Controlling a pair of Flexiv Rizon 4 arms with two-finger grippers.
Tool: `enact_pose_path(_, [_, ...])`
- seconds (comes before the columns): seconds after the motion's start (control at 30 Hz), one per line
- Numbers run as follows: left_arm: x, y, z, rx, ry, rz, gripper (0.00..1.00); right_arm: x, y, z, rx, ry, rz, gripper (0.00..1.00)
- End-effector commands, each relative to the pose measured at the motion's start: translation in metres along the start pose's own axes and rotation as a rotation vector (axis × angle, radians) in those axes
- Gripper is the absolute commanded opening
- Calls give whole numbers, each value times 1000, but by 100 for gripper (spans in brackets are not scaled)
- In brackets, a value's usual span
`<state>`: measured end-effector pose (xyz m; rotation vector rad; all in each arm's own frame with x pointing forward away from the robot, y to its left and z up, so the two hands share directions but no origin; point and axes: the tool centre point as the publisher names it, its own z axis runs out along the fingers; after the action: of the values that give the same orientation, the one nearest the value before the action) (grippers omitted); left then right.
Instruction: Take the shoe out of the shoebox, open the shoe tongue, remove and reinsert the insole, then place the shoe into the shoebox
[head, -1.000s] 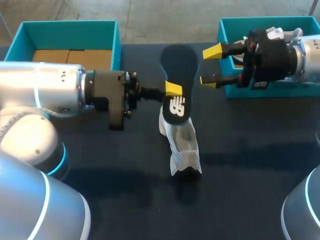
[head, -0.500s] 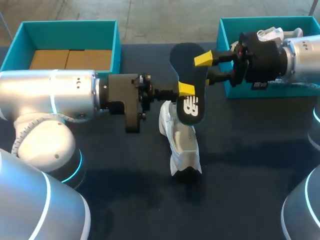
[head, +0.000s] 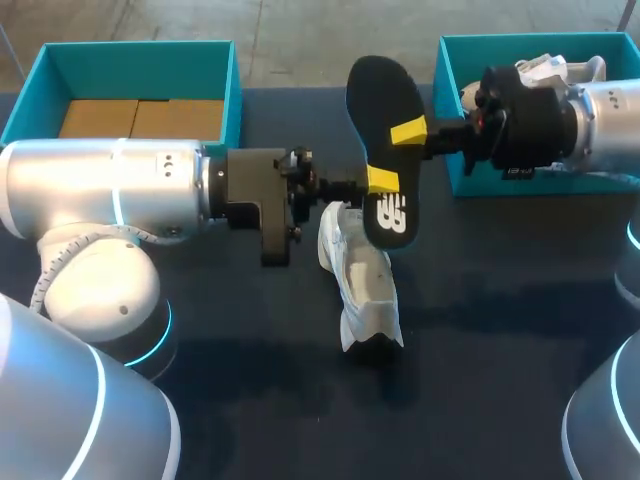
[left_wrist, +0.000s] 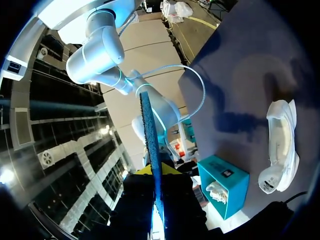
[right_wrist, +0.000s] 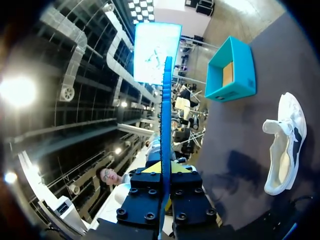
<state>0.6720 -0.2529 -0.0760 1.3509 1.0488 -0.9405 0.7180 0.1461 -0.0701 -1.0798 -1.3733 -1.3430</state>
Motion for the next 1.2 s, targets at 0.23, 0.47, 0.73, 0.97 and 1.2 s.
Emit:
enact_pose_path(0.23, [-5, 0, -11, 21, 90, -16, 100, -10, -4, -1, -27, -1, 14, 0])
enact_pose_path(0.47, [-7, 3, -27, 59, 219, -45, 100, -19, -2, -5, -31, -18, 33, 0])
enact_pose_path(0.73, [-12, 6, -41, 97, 401, -84, 100, -30, -1, -6, -25, -45, 67, 0])
enact_pose_path(0.97, [-12, 11, -48, 152, 616, -73, 100, -38, -3, -2, -19, -58, 86, 0])
enact_pose_path(1.2, [-12, 18, -45, 125, 756, -84, 100, -42, -6, 1, -15, -66, 101, 0])
